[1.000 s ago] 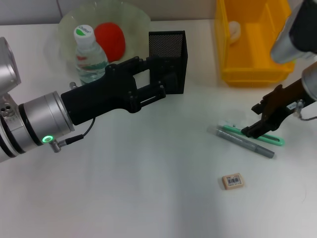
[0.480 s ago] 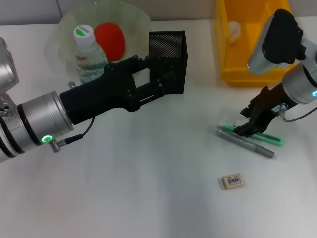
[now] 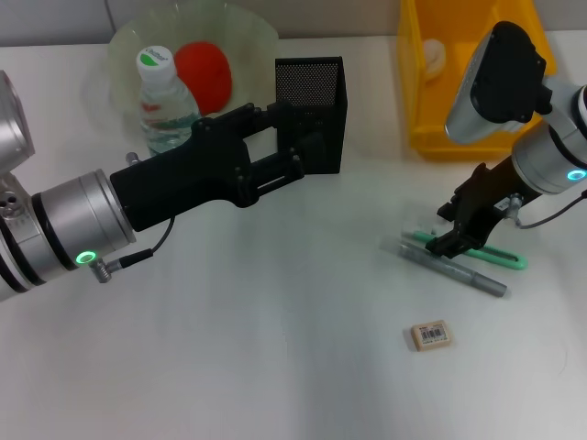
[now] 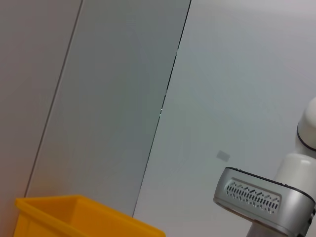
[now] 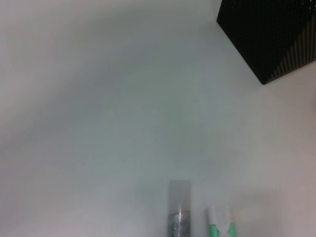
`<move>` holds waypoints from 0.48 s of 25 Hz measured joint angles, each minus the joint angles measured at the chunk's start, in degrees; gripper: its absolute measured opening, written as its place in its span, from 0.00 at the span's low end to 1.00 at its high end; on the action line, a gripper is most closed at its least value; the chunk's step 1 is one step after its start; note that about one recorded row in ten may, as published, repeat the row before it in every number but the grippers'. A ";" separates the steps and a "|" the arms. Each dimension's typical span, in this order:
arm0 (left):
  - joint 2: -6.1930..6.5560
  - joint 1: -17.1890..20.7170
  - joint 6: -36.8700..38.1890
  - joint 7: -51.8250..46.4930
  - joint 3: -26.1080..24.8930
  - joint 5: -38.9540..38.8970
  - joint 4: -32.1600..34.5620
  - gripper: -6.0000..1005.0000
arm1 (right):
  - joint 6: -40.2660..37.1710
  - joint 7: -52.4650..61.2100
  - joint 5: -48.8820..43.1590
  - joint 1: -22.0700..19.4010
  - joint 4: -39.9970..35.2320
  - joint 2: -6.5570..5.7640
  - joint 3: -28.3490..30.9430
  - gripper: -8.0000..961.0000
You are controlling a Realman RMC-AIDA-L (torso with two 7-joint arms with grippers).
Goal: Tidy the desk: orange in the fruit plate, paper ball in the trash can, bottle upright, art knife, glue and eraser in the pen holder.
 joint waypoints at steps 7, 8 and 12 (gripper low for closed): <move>0.00 0.07 0.00 0.00 0.00 -0.44 -0.08 0.65 | 0.22 0.01 0.00 0.25 0.29 0.00 0.02 0.55; 0.00 0.08 0.00 0.00 0.00 -0.44 -0.09 0.65 | 0.22 0.01 0.00 0.25 0.29 0.00 0.02 0.54; 0.00 0.09 0.00 0.00 0.00 -0.44 -0.09 0.65 | 0.84 0.00 0.00 0.60 1.14 0.08 -0.54 0.51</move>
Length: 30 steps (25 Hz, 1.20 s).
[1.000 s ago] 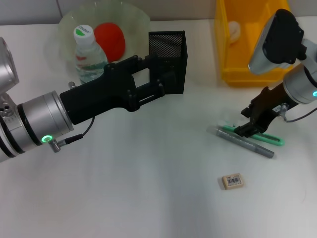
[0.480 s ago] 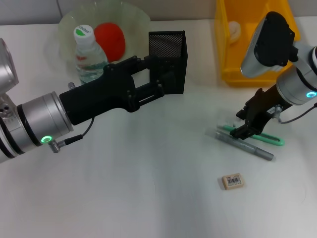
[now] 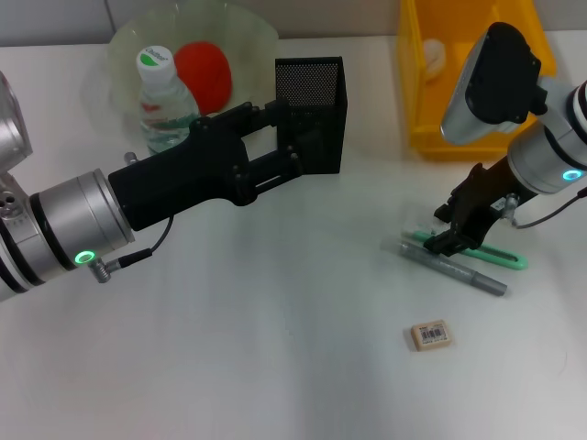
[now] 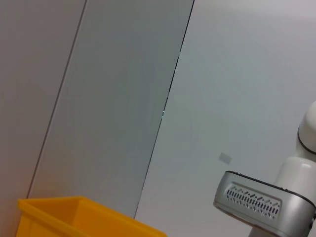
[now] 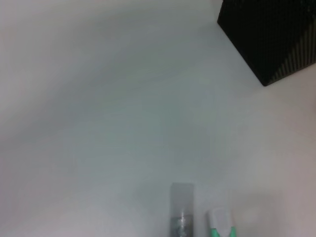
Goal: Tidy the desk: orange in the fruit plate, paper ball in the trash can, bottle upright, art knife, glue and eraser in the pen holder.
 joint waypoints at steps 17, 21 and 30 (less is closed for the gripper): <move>0.00 0.17 0.19 -0.21 0.00 -0.08 0.01 0.65 | 1.71 0.67 0.69 1.12 2.30 0.11 -1.62 0.46; 0.00 0.18 0.39 -0.44 0.00 -0.08 0.00 0.65 | 1.79 0.73 0.70 1.64 3.37 0.10 -1.59 0.45; 0.00 0.14 0.47 -0.48 0.00 -0.08 0.00 0.65 | 2.17 1.29 0.91 1.93 3.95 0.11 -1.27 0.26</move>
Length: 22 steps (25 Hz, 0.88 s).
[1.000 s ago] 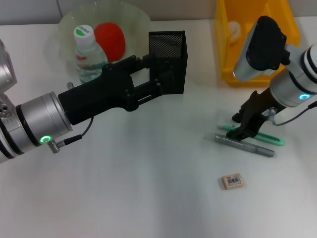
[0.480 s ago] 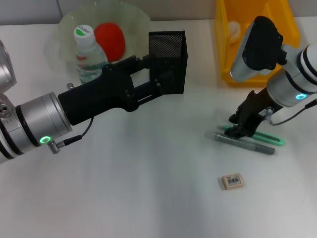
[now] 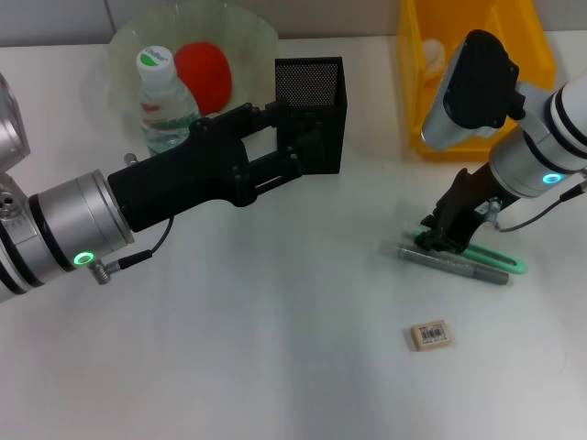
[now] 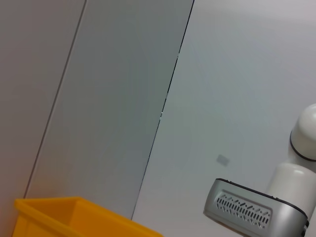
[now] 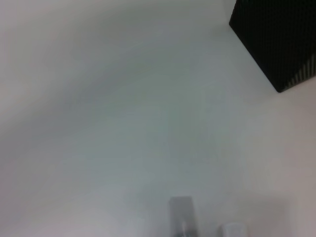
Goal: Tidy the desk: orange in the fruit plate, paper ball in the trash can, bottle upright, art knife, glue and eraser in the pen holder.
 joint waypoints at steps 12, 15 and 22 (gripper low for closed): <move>0.03 0.31 1.42 0.59 -0.18 -0.66 0.01 0.65 | 1.10 -6.84 20.29 -10.07 -13.23 -0.30 10.35 0.19; 0.09 0.40 2.02 0.62 -0.55 -0.71 0.01 0.65 | 5.11 -11.15 30.34 -12.31 -11.83 -0.27 13.29 0.20; 0.10 0.42 2.43 0.64 -0.71 -0.98 0.01 0.65 | 9.57 -25.67 54.48 -12.79 0.35 -0.17 13.45 0.20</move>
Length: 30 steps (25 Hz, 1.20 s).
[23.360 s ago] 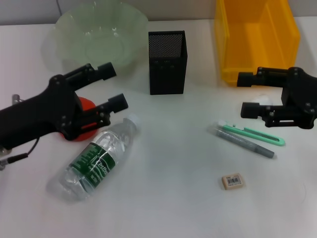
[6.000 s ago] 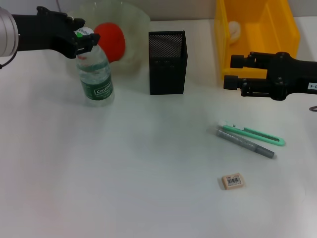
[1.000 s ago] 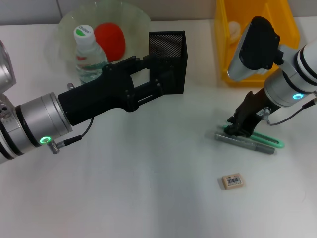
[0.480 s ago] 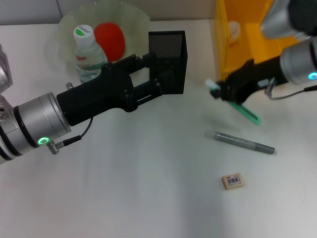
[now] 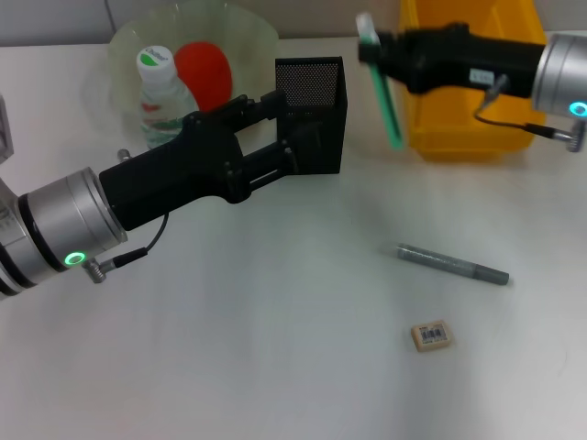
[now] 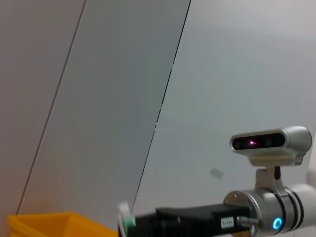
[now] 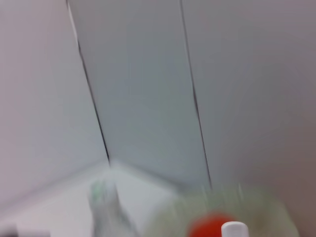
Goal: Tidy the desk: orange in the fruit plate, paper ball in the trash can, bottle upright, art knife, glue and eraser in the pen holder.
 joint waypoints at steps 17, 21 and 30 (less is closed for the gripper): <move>-0.07 1.28 3.45 1.64 -2.49 -0.61 -1.61 0.65 | -0.24 -28.81 31.35 10.67 25.01 0.36 -0.75 0.22; -0.10 1.10 4.38 2.74 -2.73 -0.60 -2.11 0.65 | 2.10 -36.35 31.54 14.72 30.71 0.47 -0.34 0.22; -0.09 0.81 5.09 2.91 -2.72 -0.61 -2.11 0.65 | 7.10 -44.09 31.62 19.20 36.36 0.47 -0.66 0.23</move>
